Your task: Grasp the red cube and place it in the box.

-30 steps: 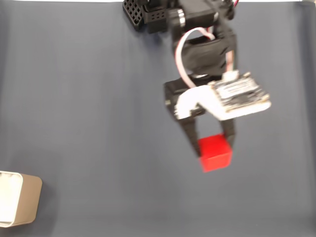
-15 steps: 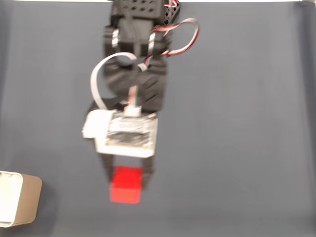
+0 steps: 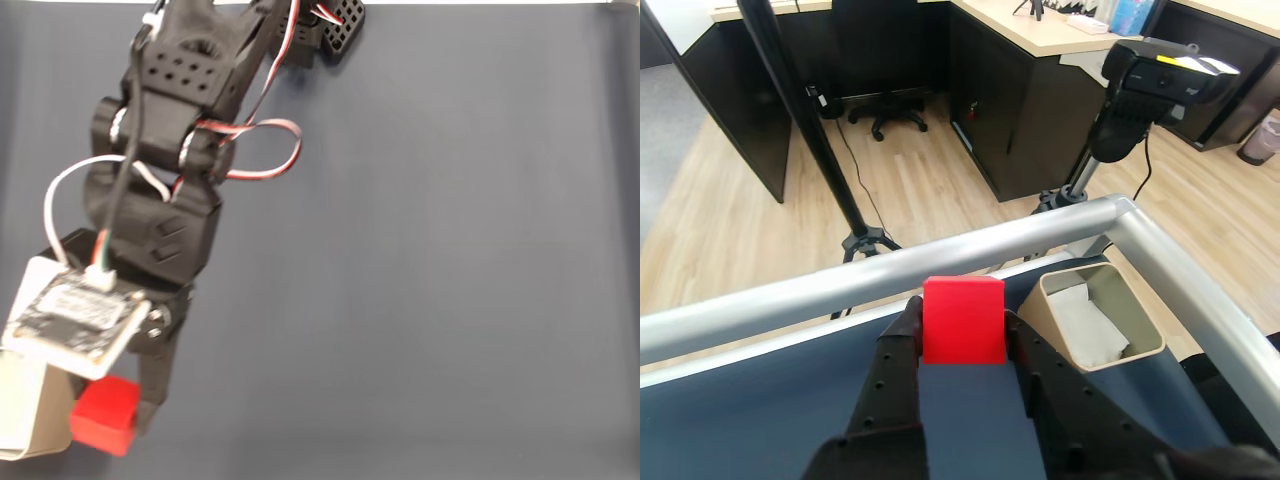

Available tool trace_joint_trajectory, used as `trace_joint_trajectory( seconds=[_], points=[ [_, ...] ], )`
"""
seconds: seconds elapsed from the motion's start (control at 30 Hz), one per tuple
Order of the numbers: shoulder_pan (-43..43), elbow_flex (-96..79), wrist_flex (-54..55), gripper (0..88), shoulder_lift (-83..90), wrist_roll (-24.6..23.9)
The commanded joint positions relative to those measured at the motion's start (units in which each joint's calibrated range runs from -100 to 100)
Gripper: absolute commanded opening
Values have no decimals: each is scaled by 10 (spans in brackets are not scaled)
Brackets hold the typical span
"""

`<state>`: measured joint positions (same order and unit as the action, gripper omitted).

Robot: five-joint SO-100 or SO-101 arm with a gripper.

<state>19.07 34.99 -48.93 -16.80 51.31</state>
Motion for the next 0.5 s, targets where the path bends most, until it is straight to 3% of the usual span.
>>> trace_joint_trajectory(
  seconds=[0.0, 0.47],
  points=[
    [18, 78, 0, 0, -17, -7],
    [78, 180, 11, 0, -120, -24]
  ],
)
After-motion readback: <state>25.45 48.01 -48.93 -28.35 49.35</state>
